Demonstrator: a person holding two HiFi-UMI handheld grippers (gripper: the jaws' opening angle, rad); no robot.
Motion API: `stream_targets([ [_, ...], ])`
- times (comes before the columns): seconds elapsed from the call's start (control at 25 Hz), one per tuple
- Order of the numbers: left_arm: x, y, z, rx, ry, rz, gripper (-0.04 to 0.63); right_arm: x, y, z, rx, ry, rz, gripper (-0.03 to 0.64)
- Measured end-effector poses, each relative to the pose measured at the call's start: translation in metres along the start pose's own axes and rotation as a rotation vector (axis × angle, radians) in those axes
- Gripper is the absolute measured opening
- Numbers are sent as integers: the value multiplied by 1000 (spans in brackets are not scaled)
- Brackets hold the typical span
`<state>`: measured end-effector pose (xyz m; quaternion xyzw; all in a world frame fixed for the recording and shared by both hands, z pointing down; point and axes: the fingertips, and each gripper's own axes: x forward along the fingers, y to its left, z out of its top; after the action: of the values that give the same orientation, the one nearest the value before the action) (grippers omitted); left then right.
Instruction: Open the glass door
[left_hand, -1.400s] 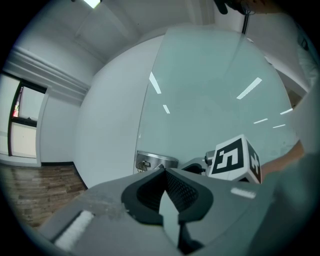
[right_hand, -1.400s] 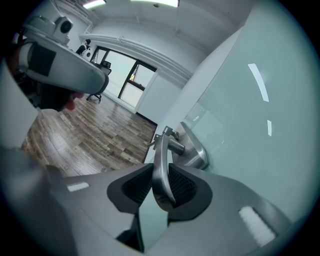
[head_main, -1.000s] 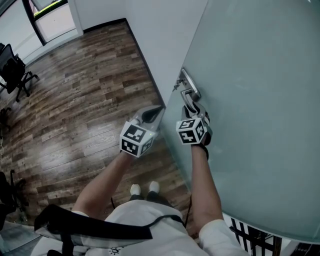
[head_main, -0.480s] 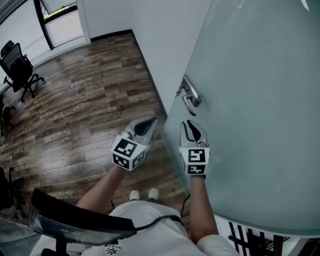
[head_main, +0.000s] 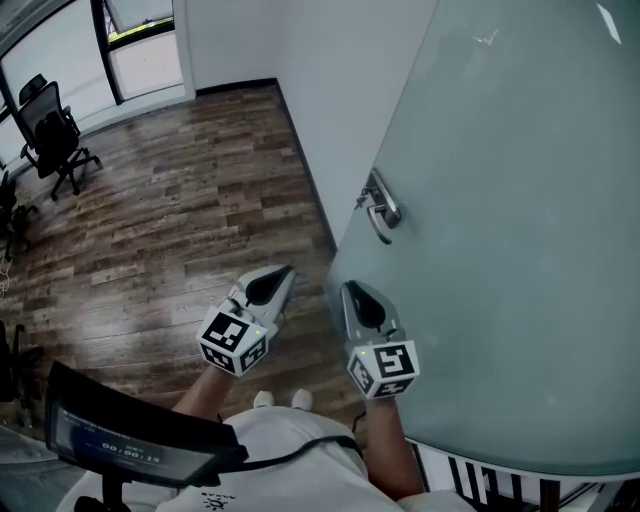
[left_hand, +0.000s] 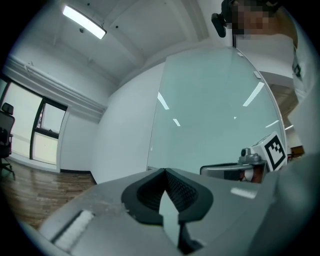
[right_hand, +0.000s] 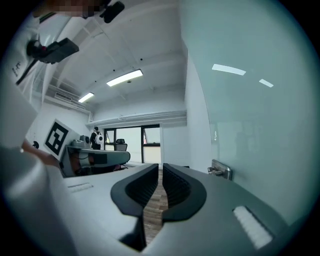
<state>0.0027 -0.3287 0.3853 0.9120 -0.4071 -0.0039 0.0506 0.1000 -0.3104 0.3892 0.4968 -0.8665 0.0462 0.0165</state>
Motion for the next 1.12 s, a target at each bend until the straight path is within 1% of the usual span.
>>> stream_targets([
  [0.12,-17,-1,5,-8,-15,26,5,-10,16,7,14,-18,38,31],
  [0.2,-22,-5,5,-9,-15,30,5,-15,19,7,21,-24,48,25],
  [0.32,-27,-9,6,-2,-18,32,5,-17,19,6,21,-24,47,10],
  [0.48,-36,-14,12,7,-33,39,5,-21,23,9,33,-34,59,9],
  [0.84,-38,-17,12,15,-33,36,5,-20,23,9,25,-35,62,9],
  [1.12,-38,-17,9,14,-34,26,5,-23,21,2,18,-21,44,8],
])
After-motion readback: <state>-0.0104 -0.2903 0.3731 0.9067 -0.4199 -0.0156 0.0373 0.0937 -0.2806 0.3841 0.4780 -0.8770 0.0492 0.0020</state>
